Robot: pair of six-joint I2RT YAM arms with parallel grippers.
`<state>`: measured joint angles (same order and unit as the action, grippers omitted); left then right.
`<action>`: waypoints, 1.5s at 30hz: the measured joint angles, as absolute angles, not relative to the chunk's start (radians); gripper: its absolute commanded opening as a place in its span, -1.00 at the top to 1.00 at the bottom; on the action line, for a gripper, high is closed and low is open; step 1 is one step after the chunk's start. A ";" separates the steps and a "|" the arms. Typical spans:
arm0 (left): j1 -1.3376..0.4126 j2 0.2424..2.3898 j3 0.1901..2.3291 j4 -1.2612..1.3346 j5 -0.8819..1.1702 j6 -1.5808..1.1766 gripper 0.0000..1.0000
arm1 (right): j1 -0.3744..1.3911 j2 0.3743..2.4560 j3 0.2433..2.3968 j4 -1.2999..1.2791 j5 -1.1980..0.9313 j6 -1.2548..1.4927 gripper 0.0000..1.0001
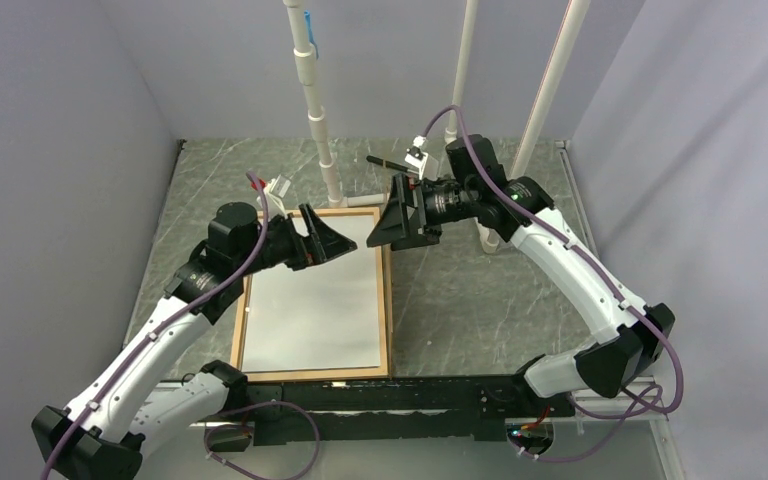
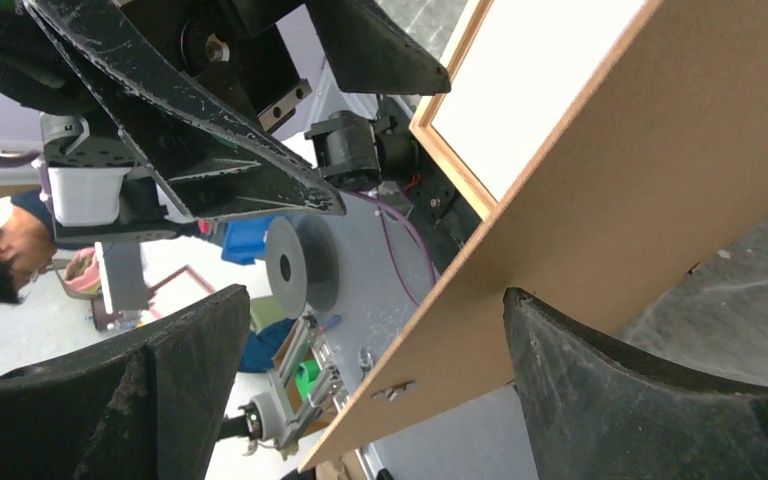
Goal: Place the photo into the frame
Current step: Pick up the photo frame item at the center of the board.
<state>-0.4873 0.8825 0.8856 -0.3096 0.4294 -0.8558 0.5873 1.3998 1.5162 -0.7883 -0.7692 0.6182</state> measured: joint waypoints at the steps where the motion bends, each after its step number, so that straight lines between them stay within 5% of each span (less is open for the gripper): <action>1: -0.490 0.888 0.886 -0.309 0.429 -0.856 -0.99 | 0.591 1.398 1.509 -0.777 -0.772 0.623 -0.98; 12: -0.506 0.897 0.887 -0.296 0.430 -0.859 -0.99 | 0.624 1.394 1.446 -0.681 -0.818 0.673 -0.99; 18: -0.506 0.901 0.895 -0.313 0.430 -0.854 -0.78 | 0.624 1.393 1.446 -0.688 -0.803 0.663 -0.99; 34: -0.510 0.974 0.971 -0.517 0.335 -0.782 0.65 | 0.604 1.385 1.444 -0.809 -0.627 0.570 -0.99; 40: -0.514 0.997 0.977 -0.589 0.282 -0.771 0.99 | 0.562 1.334 1.402 -0.825 -0.567 0.542 -0.99; 45: -0.517 0.988 0.977 -0.617 0.258 -0.776 1.00 | 0.471 1.278 1.311 -0.825 -0.560 0.521 -0.99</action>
